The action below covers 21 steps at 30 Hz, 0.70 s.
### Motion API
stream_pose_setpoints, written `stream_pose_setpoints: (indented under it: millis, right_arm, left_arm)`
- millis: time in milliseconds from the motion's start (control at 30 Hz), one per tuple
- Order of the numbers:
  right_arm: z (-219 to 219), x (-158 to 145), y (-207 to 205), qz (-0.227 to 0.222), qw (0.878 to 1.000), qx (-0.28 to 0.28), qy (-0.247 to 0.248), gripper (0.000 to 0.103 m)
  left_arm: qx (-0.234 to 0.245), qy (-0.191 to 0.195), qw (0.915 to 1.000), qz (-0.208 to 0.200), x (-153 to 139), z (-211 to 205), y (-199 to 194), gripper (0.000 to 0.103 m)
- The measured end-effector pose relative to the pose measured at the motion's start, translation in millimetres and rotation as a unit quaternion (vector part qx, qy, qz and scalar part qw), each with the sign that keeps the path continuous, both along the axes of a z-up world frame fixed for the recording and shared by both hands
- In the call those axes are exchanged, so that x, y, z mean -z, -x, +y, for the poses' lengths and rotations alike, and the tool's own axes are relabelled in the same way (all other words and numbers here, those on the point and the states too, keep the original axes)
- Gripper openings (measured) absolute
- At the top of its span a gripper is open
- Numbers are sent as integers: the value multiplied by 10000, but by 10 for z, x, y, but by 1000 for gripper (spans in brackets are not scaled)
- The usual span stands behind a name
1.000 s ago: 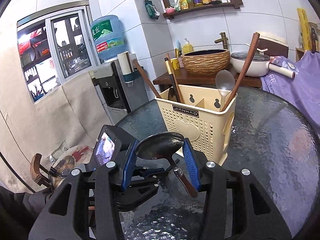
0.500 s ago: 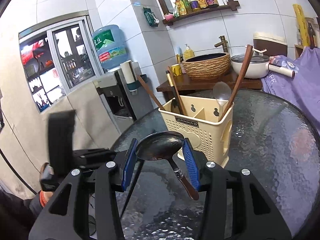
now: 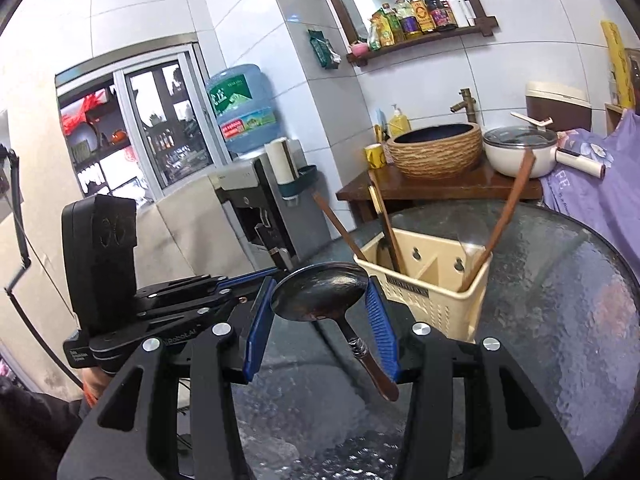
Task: Organize utensils
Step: 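Carry the spoon and black chopstick over the holder and lower them in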
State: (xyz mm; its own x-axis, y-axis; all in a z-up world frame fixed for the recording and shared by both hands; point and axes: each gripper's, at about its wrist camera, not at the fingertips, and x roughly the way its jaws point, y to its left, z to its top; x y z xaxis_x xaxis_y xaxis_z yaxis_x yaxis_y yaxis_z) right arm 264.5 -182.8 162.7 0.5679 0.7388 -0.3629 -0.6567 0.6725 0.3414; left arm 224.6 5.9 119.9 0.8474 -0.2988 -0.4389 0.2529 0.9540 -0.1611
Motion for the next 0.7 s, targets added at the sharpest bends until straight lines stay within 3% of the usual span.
stream_pose_setpoints:
  millis: [433, 700]
  right_arm:
    - [-23, -710, -193, -252, 9988, -27, -414, 46]
    - [-12, -1092, -476, -659, 9967, 252, -406, 46]
  left_arm:
    - [177, 63, 9980, -604, -874, -68, -232, 7]
    - [-106, 97, 9950, -984, -1342, -61, -504, 7]
